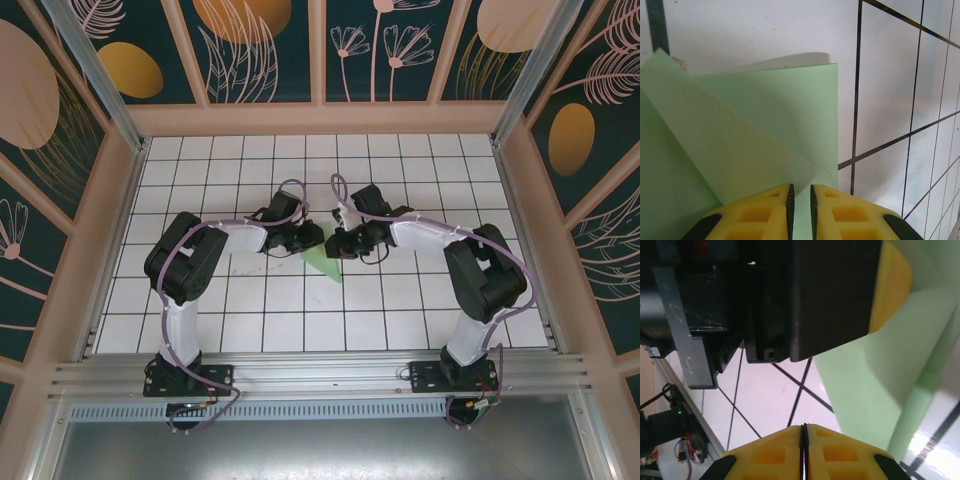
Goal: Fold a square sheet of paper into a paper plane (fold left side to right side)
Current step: Fourth fold the wing at the center of the table.
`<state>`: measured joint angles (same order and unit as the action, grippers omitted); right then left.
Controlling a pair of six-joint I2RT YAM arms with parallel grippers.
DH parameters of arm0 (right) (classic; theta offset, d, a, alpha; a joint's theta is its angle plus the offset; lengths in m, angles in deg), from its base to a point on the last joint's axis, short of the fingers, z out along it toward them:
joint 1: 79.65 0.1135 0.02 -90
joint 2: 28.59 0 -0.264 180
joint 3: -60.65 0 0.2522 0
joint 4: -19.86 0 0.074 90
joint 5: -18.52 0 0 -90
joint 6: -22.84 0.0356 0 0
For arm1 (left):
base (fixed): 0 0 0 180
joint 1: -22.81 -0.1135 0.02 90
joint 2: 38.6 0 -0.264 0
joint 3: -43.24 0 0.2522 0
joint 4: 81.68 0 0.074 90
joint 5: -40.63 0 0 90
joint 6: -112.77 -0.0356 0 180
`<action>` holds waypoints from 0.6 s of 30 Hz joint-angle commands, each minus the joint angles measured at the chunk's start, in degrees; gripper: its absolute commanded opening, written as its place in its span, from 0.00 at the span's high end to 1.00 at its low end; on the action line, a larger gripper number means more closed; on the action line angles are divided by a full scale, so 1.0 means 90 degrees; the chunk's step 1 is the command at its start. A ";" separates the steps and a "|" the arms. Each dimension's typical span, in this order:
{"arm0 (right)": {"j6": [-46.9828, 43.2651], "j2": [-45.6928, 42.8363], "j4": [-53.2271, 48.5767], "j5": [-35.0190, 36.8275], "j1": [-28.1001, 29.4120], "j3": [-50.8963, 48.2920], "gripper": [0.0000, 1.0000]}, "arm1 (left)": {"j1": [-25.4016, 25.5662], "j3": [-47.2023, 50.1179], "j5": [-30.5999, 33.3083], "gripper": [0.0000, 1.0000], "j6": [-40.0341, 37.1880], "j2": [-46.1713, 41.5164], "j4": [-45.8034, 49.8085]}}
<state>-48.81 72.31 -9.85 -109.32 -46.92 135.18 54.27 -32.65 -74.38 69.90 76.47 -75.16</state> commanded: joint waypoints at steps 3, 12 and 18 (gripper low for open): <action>0.0256 0.0288 0.0209 -0.0291 0.0098 -0.0296 0.88 | 0.0018 0.0250 0.0494 0.81 -0.0089 0.0350 0.0781; 0.0056 0.0589 -0.0163 0.0068 0.0075 -0.0307 0.88 | 0.0019 0.0263 0.0504 0.81 -0.0099 0.0341 0.0805; -0.0008 0.0652 -0.0241 0.0177 0.0076 -0.0403 0.88 | 0.0020 0.0263 0.0504 0.81 -0.0110 0.0345 0.0808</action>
<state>-47.72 77.23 -10.02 -108.80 -46.22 132.56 54.27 -32.67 -74.38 69.90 76.47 -75.16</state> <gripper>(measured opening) 0.124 0.191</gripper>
